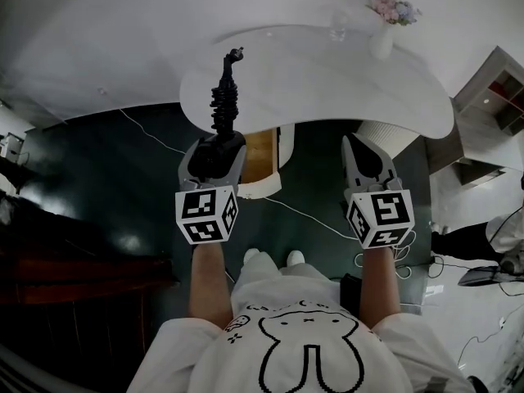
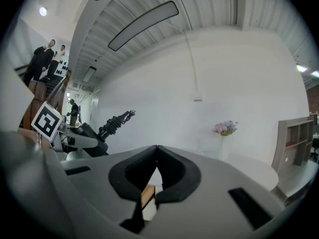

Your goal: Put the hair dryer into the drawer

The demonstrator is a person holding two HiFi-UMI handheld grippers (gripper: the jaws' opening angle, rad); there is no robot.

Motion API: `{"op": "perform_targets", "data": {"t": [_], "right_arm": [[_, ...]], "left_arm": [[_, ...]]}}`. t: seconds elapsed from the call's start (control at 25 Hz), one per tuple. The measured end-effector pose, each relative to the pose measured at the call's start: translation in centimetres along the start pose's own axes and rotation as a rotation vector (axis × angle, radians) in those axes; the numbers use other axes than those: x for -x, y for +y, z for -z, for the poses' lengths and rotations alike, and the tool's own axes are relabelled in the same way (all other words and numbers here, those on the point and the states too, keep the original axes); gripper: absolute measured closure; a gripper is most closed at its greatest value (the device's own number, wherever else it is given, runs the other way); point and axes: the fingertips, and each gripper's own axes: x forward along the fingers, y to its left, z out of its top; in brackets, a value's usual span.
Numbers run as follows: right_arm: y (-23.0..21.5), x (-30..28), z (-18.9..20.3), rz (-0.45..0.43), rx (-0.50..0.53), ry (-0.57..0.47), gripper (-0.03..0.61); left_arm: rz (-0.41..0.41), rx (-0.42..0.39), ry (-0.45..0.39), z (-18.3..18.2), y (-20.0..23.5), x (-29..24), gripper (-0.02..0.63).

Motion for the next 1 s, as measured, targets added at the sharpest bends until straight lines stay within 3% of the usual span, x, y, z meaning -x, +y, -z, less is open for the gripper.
{"op": "perform_targets", "data": {"t": [0.36, 1.0], "right_arm": [[1.1, -2.2, 4.6, 0.068, -0.04, 0.114, 0.577], [4.2, -4.3, 9.1, 0.25, -0.09, 0.24, 0.577]], "left_arm": [[0.122, -0.022, 0.133, 5.5, 0.8, -3.4, 0.253], [0.45, -0.118, 0.317, 14.0, 0.5, -7.7, 0.253]]}}
